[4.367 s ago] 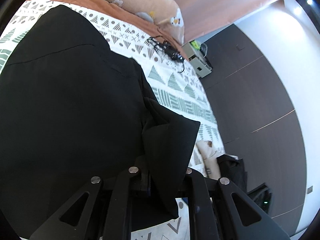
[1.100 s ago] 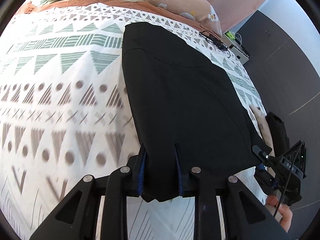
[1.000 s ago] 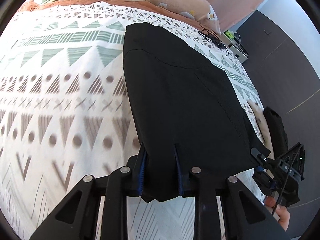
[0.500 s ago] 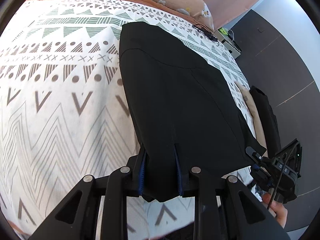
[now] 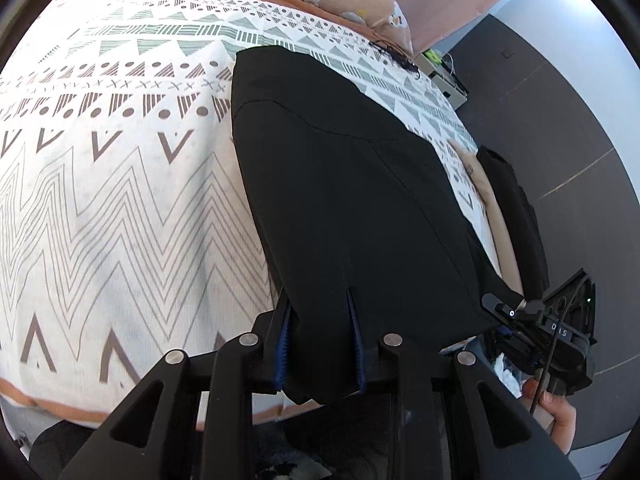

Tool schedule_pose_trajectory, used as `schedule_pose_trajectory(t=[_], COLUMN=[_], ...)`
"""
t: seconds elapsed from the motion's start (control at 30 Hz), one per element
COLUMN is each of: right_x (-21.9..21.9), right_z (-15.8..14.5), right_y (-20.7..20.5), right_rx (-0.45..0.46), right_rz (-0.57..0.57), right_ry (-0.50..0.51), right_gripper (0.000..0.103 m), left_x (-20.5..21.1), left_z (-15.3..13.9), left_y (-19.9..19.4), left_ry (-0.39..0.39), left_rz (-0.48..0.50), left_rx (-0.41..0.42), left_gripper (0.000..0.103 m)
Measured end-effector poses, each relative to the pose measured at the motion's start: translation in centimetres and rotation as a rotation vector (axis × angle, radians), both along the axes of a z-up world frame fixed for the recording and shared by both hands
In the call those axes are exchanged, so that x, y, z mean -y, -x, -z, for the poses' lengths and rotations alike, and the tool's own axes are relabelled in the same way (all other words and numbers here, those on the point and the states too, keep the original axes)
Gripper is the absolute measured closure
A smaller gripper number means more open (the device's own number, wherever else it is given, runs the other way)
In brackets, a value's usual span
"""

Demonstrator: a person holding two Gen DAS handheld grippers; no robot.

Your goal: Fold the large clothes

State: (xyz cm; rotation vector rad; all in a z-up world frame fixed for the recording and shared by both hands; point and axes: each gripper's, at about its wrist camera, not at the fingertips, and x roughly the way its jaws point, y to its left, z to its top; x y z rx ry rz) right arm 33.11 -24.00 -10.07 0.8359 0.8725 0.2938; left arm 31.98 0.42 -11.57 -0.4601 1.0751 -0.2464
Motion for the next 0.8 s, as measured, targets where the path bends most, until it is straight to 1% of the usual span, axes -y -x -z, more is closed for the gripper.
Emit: schedule_pose_trajectory(t=[0.07,0.17,0.2,0.27,0.3,0.33,0.37,0.4,0.43,0.47,0.5,0.57,0.67,0.8], right_x=[0.3,1.3,1.4,2.0,2.4,2.8,3.2,3.3,3.5,3.8,3.9,4.0,3.5,1.8], right_z=[0.2,1.1,1.3,1.3,1.1,0.9,0.6,0.3,-0.2,-0.7,-1.1,-1.6,-2.5,-3.7], right_y=[0.6,1.4,1.4,1.8,2.0,2.1,2.3,2.5,2.7,2.8,2.9,2.6,1.2,-3.1], right_rx=[-0.005,-0.023,-0.028,-0.041,-0.047,-0.052,-0.054,-0.050,-0.035,-0.017,-0.011,-0.007,0.006,-0.011], right_rz=[-0.001,0.012,0.012,0.013,0.010,0.006,0.005,0.008,0.012,0.008,-0.001,-0.016,-0.059,-0.177], right_ry=[-0.003,-0.041,-0.041,-0.014,0.009,0.036,0.064,0.076,0.078,0.076,0.079,0.097,0.129,0.277], right_gripper=[0.089,0.088,0.087,0.082,0.077,0.064,0.054,0.033,0.028,0.028,0.028,0.028,0.028,0.028], left_x=[0.2,0.1,-0.1,-0.7,-1.1,-1.6,-2.0,-2.4,-3.0,-3.3,-3.9,-4.6,-5.1,-5.5], left_z=[0.4,1.0,1.2,1.4,1.5,1.5,1.5,1.4,1.2,1.1,0.9,0.7,0.8,1.1], left_y=[0.4,0.5,0.4,0.4,0.5,0.4,0.4,0.4,0.4,0.4,0.3,0.0,-0.8,-2.2], left_ry=[0.002,0.017,0.029,0.073,0.091,0.107,0.124,0.139,0.162,0.177,0.193,0.205,0.211,0.181], left_rz=[0.000,-0.012,-0.013,-0.006,-0.003,0.000,0.002,-0.001,-0.011,-0.023,-0.045,-0.076,-0.090,-0.114], left_rx=[-0.019,-0.039,-0.047,-0.056,-0.059,-0.064,-0.064,-0.058,-0.043,-0.031,-0.017,-0.005,-0.003,-0.008], left_gripper=[0.075,0.072,0.070,0.067,0.066,0.064,0.057,0.047,0.040,0.027,0.018,0.017,0.017,0.017])
